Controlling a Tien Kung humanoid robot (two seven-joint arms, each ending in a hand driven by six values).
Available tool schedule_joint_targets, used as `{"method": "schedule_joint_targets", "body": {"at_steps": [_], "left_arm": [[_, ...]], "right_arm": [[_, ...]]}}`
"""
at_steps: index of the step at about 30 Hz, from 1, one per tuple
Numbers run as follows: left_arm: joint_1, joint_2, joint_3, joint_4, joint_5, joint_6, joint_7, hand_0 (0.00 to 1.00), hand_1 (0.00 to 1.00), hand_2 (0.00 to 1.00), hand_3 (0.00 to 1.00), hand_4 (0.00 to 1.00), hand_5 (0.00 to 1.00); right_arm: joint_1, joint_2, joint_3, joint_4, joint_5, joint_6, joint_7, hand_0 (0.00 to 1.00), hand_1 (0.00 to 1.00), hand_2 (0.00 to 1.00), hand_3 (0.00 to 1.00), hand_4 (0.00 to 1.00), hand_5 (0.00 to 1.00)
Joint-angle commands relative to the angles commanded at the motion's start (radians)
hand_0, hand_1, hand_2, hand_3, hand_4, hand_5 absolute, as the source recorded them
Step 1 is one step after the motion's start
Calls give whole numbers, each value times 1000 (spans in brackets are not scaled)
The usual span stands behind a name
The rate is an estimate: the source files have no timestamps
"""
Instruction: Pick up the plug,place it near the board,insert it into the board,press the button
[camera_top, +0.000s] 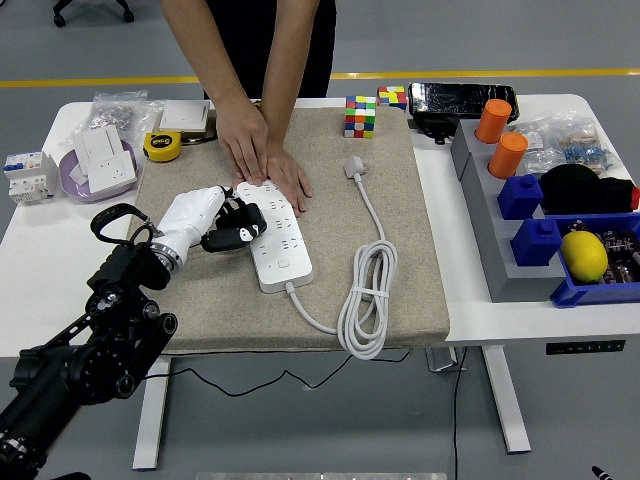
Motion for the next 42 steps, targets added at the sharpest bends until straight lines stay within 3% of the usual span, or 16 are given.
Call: {"method": "schedule_joint_targets", "body": {"at_steps": [7, 8, 13, 14, 19, 20, 25, 26, 31, 32, 37, 38, 42], "left_arm": [[4, 3, 5, -1, 0, -27, -13, 622, 538, 368, 339, 456, 174], [5, 3, 5, -1, 0, -30, -14, 627, 615, 428, 396, 749, 202], [3, 2, 2, -3, 0, -47, -22, 627, 615, 428, 396, 749, 202], [2, 2, 0, -3, 0, -48, -23, 646, 711, 567, 497, 903, 259], [-2, 2, -2, -5, 0, -47, -26, 646, 711, 567, 497, 903, 259], [-3, 2, -3, -5, 0, -47, -26, 674, 791, 707, 597, 953, 295], [-5, 4, -2, -7, 0, -52, -27, 674, 791, 707, 597, 953, 295], [-6, 4, -2, -6, 0, -52, -26, 695, 826, 749, 702, 971, 308], [-7, 4, -3, -2, 0, -49, -24, 695, 826, 749, 702, 971, 308], [-7, 4, -2, 1, 0, -48, -23, 675, 760, 661, 595, 957, 300], [-7, 2, -2, 10, 0, -29, -21, 675, 760, 661, 595, 957, 300], [-7, 2, -2, 10, 0, -26, -21, 572, 568, 426, 441, 719, 299], [-10, 1, -3, 13, 0, -15, -24, 572, 568, 426, 441, 719, 299]], "right_arm": [[-2, -1, -4, 0, 4, -2, -2, 817, 750, 751, 787, 998, 911], [-3, -1, -4, 0, 3, -2, -2, 817, 750, 751, 787, 998, 913], [-2, 0, -7, 0, 6, -2, -2, 817, 750, 751, 787, 998, 913], [-1, 0, -7, 0, 7, -2, -1, 817, 750, 751, 787, 998, 914], [0, 0, -8, 0, 9, -3, -2, 817, 750, 751, 787, 998, 914], [1, 0, -7, 0, 8, -3, -2, 817, 750, 751, 787, 998, 915], [2, 0, -6, 0, 10, -4, -2, 817, 750, 751, 787, 998, 915], [3, 0, -6, 0, 11, -4, -1, 818, 750, 751, 786, 998, 916], [3, 1, -4, 0, 11, -4, -1, 818, 750, 751, 786, 998, 916], [3, 1, -3, 0, 11, -5, -1, 817, 750, 750, 786, 998, 918], [3, 1, -1, 0, 11, -5, -1, 817, 750, 750, 786, 998, 918], [3, 1, -1, 0, 11, -5, -1, 818, 750, 750, 786, 998, 919], [4, 1, -1, 0, 8, -4, -2, 818, 750, 750, 786, 998, 919]]}}
